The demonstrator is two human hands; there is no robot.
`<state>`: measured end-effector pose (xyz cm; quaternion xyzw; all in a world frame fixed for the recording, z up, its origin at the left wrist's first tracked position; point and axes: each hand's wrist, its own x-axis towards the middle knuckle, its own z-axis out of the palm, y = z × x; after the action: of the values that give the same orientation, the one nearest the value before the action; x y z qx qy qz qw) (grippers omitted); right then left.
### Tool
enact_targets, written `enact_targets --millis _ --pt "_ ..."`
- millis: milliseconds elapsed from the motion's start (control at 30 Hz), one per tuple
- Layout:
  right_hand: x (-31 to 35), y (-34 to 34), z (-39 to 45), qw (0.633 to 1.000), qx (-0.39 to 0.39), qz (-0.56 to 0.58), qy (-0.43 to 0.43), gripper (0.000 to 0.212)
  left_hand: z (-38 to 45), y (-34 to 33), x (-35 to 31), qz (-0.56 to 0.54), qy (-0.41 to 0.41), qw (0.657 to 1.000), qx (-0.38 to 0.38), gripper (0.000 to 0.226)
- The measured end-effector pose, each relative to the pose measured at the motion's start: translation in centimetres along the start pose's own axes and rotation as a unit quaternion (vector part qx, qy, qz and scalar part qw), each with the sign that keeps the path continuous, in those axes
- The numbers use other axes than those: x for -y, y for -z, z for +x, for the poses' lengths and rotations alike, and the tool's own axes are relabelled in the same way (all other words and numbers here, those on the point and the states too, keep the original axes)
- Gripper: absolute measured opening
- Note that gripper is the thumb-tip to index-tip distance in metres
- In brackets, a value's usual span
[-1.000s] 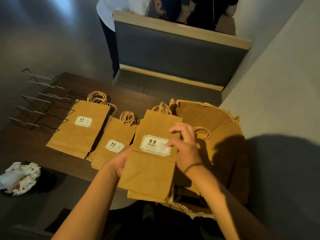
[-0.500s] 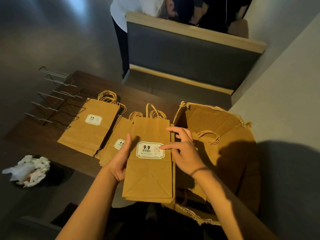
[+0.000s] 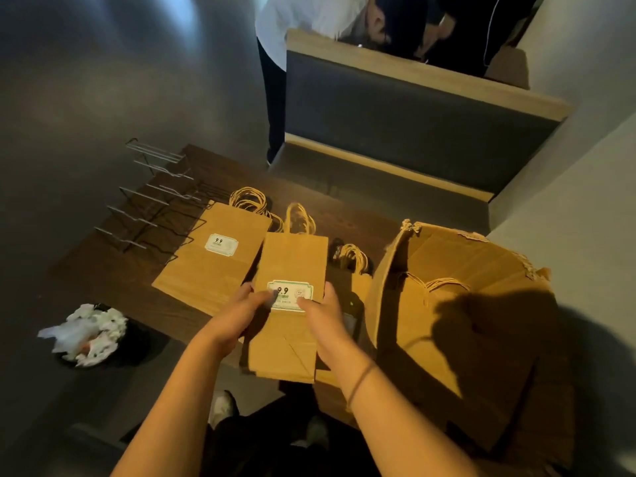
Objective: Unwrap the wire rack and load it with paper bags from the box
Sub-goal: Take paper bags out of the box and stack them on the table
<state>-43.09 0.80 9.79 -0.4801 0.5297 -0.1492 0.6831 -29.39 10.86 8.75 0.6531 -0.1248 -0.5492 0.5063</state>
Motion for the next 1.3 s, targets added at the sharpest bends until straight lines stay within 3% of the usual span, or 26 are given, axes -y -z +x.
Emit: enact_targets --millis 100,200,267,433,533,700,833,1000,1133,1200,1300 --pt "-1.8 -2.4 2.9 0.998 -0.011 0.05 -0.043 0.039 0.4 3.1 1.4 0.09 0.07 0.993 0.015 0.039" --pt "-3.3 -3.5 5.3 0.996 -0.026 0.059 -0.062 0.049 1.2 6.3 3.5 0.143 0.116 0.982 0.05 0.057" --pt "-3.8 -4.1 6.6 0.995 -0.037 0.044 -0.076 0.052 2.3 7.4 4.8 0.138 0.13 0.981 0.047 0.056" --pt "-5.0 -5.1 8.0 0.978 -0.019 -0.159 -0.135 0.087 6.8 8.8 8.4 0.258 0.081 0.962 -0.037 0.072" --pt "-4.8 -5.0 7.8 0.976 0.01 -0.196 -0.097 0.068 8.2 8.9 10.0 0.344 0.081 0.932 -0.077 0.071" --pt "-1.1 -3.1 5.6 0.984 0.038 -0.166 -0.059 0.029 7.6 7.0 9.5 0.363 0.099 0.921 -0.104 0.064" --pt "2.1 -1.1 4.6 0.984 0.059 -0.169 0.006 0.024 7.5 5.6 8.3 0.384 0.127 0.91 -0.093 0.05" --pt "5.3 2.1 4.0 0.99 0.05 -0.128 0.03 0.023 7.7 4.4 5.0 0.479 0.174 0.854 -0.101 0.054" --pt "7.2 5.3 3.6 0.994 0.02 -0.09 0.051 0.018 7.2 0.8 0.4 0.459 0.018 0.883 -0.093 0.043" --pt "7.5 8.3 3.4 0.997 0.002 -0.037 0.063 0.016 6.2 -2.9 -2.2 0.359 -0.057 0.928 -0.078 0.031" --pt "7.0 12.9 2.9 0.994 -0.036 0.054 0.086 0.018 4.2 -8.1 -5.5 0.181 -0.084 0.98 -0.014 0.023"
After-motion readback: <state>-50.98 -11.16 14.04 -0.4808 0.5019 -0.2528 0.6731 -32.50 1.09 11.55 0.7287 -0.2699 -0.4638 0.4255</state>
